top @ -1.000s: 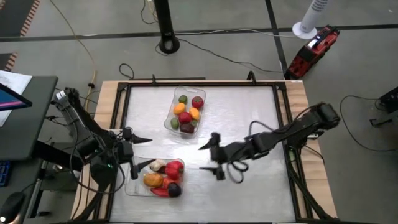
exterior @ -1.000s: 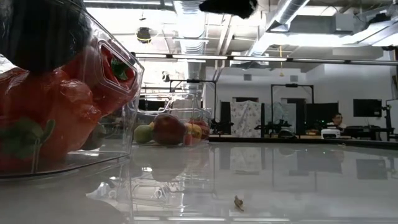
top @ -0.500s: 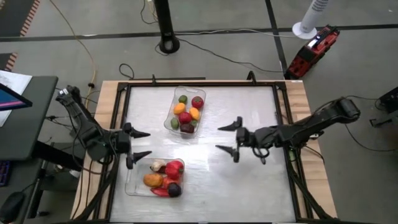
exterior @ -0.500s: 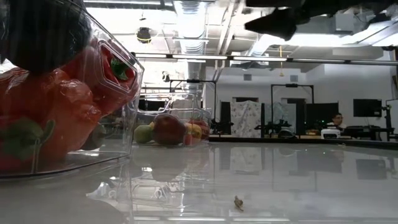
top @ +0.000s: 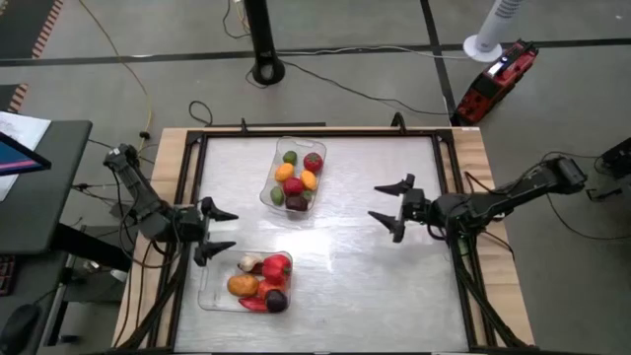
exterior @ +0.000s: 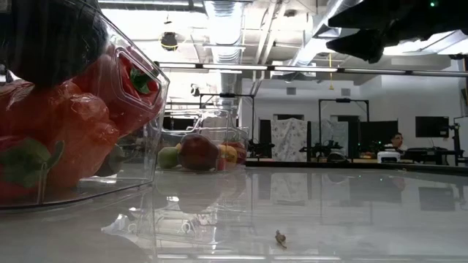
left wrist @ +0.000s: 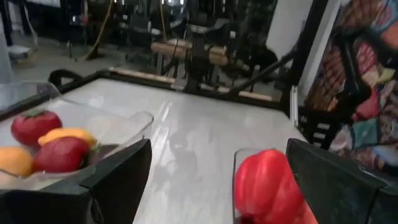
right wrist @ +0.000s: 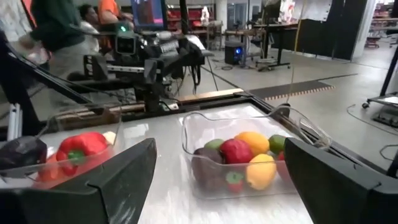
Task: Sort produce into baskets
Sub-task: Return to Home Position
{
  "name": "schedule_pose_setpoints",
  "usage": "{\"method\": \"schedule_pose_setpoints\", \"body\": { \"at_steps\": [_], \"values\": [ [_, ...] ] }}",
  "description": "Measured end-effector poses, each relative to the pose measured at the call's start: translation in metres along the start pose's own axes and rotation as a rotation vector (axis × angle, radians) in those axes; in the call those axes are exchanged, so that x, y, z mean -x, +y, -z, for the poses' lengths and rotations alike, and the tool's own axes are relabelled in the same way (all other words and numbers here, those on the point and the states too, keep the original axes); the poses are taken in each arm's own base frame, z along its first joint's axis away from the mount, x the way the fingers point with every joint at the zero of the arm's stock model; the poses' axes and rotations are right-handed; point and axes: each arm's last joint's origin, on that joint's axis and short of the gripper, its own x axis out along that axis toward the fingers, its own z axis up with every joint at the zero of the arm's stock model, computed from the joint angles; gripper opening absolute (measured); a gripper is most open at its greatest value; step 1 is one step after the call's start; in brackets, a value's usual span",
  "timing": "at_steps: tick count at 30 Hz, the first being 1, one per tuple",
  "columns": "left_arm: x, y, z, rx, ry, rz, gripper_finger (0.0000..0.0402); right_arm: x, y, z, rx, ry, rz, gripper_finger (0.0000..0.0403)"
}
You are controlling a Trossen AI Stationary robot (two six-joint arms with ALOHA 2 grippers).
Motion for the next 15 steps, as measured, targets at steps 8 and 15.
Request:
{"method": "schedule_pose_setpoints", "body": {
  "at_steps": [8,15],
  "values": [
    [0.004,0.014,-0.005,-0.018,-0.12,-0.064,0.0345,0.021,-0.012,-0.004,-0.019,-0.052,-0.029,0.0376],
    [0.0,0.024,-0.008,-0.049,-0.149,-0.137,0.0294,0.043,-0.026,-0.008,-0.012,-0.061,-0.026,0.0376]
  ]
}}
